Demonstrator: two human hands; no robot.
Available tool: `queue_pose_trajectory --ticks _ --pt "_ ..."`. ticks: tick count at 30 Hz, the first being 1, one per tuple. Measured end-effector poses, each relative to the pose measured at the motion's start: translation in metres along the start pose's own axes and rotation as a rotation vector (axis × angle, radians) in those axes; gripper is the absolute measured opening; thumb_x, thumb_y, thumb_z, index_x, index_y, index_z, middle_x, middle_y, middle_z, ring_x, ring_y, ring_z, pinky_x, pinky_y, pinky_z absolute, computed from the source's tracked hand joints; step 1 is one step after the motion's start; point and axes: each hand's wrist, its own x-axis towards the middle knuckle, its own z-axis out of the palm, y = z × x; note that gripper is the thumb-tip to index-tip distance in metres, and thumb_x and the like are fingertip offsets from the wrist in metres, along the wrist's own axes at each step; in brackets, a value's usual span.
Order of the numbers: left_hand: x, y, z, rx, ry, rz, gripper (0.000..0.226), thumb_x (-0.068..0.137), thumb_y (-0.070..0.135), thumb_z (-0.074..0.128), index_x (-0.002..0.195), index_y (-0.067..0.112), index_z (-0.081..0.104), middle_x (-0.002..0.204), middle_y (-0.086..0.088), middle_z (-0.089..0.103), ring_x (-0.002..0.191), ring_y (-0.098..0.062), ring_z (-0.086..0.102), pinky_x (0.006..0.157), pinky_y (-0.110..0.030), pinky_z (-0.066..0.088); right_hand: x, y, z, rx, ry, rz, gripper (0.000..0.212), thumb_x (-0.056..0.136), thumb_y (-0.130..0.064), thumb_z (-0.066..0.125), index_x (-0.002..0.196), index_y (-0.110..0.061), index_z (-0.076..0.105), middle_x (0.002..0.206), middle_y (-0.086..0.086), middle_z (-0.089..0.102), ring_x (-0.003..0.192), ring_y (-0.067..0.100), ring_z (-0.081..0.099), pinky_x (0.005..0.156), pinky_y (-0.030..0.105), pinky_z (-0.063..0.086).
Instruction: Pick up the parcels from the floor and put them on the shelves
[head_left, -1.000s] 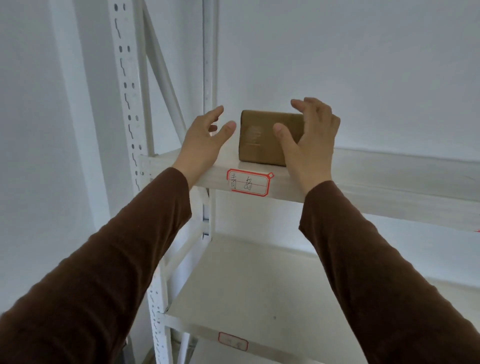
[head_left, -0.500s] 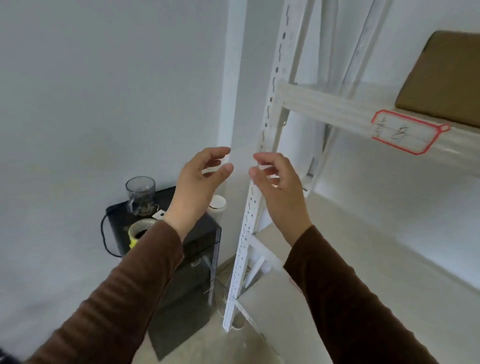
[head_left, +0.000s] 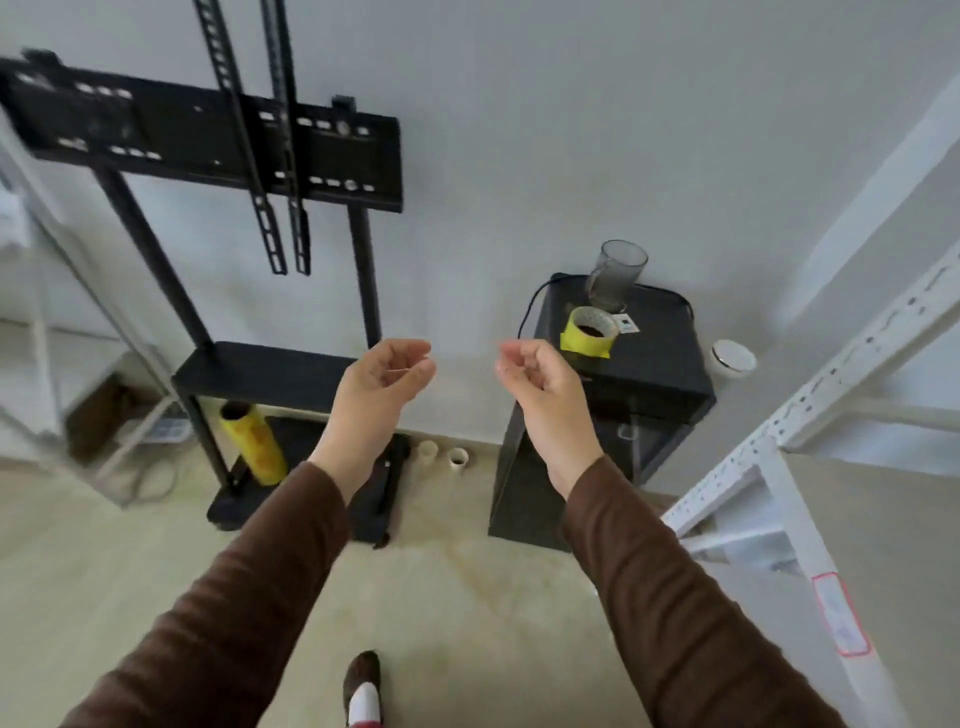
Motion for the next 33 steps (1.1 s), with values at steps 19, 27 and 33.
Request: queue_pose_trajectory --ticks 19,27,33 --pt "-0.167 -0.07 -0.433 -0.057 0.825 -0.144 0.01 0.097 0.018 0.069 0.104 0.025 0.072 0.096 0.001 0.068 0.088 -0.011 0.063 0.077 -0.022 0.052 -0.097 -0.077 0.46 0.02 -0.777 -0.039 0.021 0.099 -0.019 0.061 0.118 -0.014 0.067 0.107 0.003 0.067 0.094 0.01 0.059 0.085 0.017 0.048" --pt "-0.205 -0.108 -0.573 -0.119 1.001 -0.203 0.012 0.098 0.016 0.067 0.099 0.028 0.071 0.095 0.001 0.064 0.094 -0.018 0.06 0.08 -0.026 0.05 -0.136 -0.095 0.624 -0.02 -0.951 -0.023 0.019 0.097 -0.021 0.062 0.115 -0.017 0.068 0.112 0.016 0.067 0.094 0.015 0.055 0.09 0.028 0.051" --pt "-0.199 -0.135 -0.686 -0.119 1.1 -0.248 0.011 0.099 0.018 0.066 0.099 0.028 0.071 0.103 -0.006 0.066 0.095 -0.019 0.062 0.083 -0.031 0.05 -0.135 -0.106 0.759 0.007 -1.037 -0.048 0.011 0.097 -0.019 0.063 0.106 -0.024 0.068 0.093 -0.003 0.058 0.086 0.011 0.052 0.082 0.022 0.047"
